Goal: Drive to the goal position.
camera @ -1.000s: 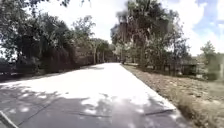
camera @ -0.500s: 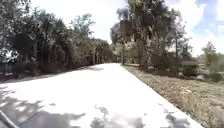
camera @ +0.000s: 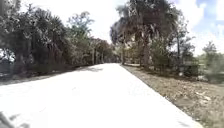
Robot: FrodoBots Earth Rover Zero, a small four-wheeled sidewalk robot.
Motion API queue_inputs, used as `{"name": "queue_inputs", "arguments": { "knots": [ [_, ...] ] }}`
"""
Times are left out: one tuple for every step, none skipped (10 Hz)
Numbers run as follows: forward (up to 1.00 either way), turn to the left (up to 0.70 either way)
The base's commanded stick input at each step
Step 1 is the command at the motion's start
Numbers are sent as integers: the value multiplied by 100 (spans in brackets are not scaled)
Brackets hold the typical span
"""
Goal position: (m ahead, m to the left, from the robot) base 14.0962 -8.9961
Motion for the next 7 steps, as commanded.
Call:
{"name": "queue_inputs", "arguments": {
  "knots": [
    [85, 0],
    [85, 0],
    [85, 0],
    [85, 0],
    [85, 0],
    [85, 0],
    [85, 0]
  ]
}}
